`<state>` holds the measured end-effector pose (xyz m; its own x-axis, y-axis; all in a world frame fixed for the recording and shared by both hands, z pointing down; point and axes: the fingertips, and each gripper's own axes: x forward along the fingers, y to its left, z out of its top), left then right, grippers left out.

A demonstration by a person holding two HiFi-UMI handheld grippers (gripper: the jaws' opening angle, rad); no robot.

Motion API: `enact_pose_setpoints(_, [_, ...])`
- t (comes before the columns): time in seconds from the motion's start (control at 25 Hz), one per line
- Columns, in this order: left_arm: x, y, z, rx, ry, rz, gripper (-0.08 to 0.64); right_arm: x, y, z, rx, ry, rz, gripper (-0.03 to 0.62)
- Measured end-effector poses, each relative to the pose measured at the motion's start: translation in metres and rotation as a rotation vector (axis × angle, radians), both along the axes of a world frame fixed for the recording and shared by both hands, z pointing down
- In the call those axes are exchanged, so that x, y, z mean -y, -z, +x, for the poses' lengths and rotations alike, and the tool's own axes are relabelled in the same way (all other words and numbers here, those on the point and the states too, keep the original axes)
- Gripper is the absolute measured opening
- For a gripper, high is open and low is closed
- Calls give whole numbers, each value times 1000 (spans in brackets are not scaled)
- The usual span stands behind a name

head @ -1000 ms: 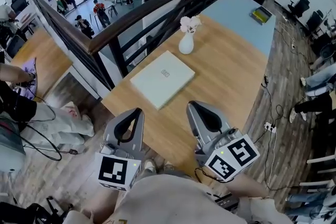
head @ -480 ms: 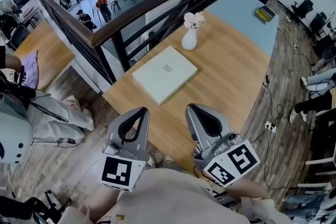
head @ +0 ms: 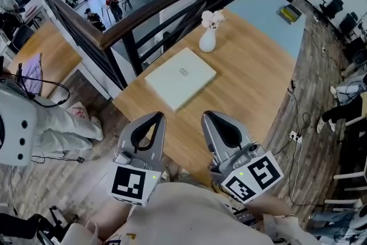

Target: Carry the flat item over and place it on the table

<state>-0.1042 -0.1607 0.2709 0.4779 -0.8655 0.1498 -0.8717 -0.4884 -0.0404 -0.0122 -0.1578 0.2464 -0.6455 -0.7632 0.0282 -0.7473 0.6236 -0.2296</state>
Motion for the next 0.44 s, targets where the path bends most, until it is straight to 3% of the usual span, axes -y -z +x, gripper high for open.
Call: enact_pose_setpoints(0.44, [2, -3, 2, 9, -5, 0, 2, 2, -1, -2, 6, -15, 12, 2])
